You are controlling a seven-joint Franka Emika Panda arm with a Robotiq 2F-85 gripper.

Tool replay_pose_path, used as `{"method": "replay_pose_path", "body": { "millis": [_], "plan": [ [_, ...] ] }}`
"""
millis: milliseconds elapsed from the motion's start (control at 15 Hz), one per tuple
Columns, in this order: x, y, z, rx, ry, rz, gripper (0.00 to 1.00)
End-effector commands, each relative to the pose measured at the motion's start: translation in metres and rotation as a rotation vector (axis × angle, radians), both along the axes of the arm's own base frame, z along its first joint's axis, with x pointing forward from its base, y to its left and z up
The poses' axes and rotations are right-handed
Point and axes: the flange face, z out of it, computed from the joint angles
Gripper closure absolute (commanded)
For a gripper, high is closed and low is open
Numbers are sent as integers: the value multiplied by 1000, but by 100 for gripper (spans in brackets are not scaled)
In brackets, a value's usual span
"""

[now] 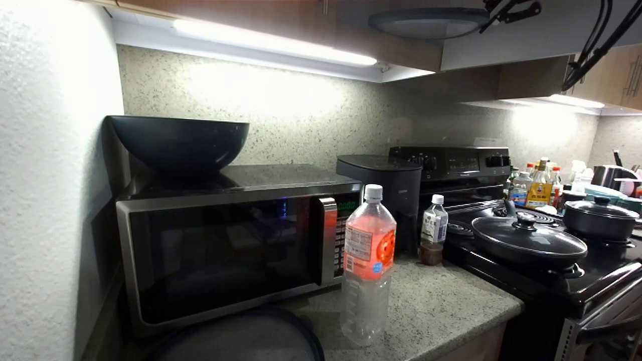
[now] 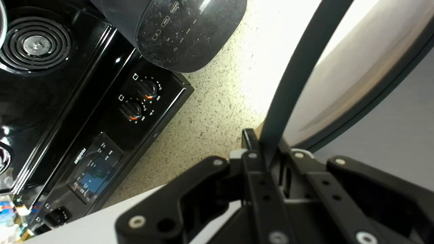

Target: Take the lid out of the cupboard and place it on the microwave

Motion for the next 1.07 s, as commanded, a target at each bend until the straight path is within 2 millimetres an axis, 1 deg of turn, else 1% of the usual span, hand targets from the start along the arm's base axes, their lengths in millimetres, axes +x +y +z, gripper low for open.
{"method": "replay_pose_path", "body": {
  "millis": [0, 200, 267, 333, 400, 533, 600, 733, 1000],
  "plan": [
    [-16, -10, -12, 21, -27, -29, 97],
    [-21, -6, -15, 2, -26, -24, 97],
    [-18, -5, -11, 1, -32, -36, 97],
    [-12, -9, -9, 6, -10, -27, 97],
    [-13, -9, -8, 5, -12, -27, 88],
    [-12, -9, -8, 6, -11, -27, 88],
    [-12, -9, -9, 6, -10, -27, 97],
    [-14, -2, -17, -8, 1, 2, 97],
    [-26, 17, -37, -39, 19, 72, 97]
  ]
}}
